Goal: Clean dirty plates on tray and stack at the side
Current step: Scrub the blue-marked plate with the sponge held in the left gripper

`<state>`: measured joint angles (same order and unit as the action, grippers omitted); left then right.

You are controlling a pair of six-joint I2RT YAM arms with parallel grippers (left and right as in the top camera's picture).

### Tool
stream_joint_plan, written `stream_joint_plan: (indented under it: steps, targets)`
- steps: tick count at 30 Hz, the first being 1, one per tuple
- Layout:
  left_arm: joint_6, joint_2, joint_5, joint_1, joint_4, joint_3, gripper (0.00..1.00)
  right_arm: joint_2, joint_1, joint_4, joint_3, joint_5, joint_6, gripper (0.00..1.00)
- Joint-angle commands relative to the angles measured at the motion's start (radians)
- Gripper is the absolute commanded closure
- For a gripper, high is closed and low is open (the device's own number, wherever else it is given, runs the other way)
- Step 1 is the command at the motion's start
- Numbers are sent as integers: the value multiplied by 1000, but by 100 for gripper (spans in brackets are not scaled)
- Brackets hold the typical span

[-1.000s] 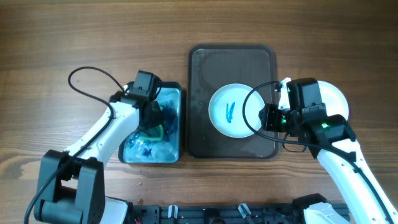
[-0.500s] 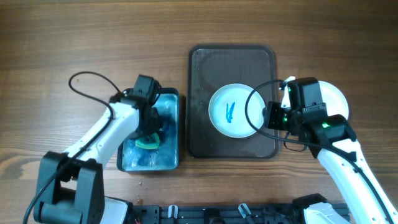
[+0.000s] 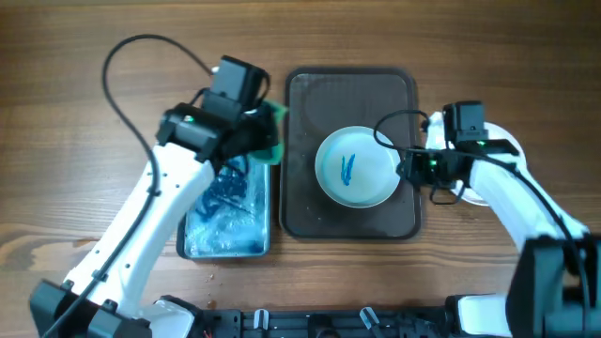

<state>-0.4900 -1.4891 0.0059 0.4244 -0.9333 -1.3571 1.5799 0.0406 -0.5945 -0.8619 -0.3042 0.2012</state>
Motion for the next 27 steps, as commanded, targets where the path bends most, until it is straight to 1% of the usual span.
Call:
stream_joint_plan:
  steps: [1, 2, 3, 4, 6, 8, 12, 14, 20, 23, 25, 27]
  targets:
    - [-63, -75, 84, 85, 98, -10, 96, 80, 19, 37, -20, -94, -55, 67]
    - [-77, -98, 84, 98, 117, -10, 96, 96, 27, 44, -20, -94, -55, 70]
    - [-93, -117, 86, 109, 130, -10, 96, 107, 32, 49, -20, -93, -55, 75]
    - [-105, -142, 96, 119, 147, -10, 96, 120, 39, 55, -20, -91, -55, 81]
    - [-107, -203, 163, 143, 193, -10, 96, 146, 55, 62, -20, -60, -34, 94]
    - [-113, -257, 206, 166, 231, -10, 96, 160, 68, 63, -19, -25, -9, 96]
    - [-148, -364, 207, 214, 292, -10, 96, 164, 86, 51, -12, 60, 49, 96]
    - [-150, -417, 208, 235, 315, -10, 96, 164, 87, 47, -11, 72, 69, 96]
    - [-297, -550, 222, 292, 346, -10, 96, 164, 87, 48, -10, 72, 73, 96]
    - [-314, -608, 216, 308, 358, -10, 96, 164, 87, 48, -10, 71, 90, 96]
    - [-314, -626, 167, 309, 330, -10, 96, 164, 87, 47, -10, 72, 90, 96]
    - [-316, -628, 21, 303, 260, -10, 96, 164, 87, 45, -10, 71, 90, 96]
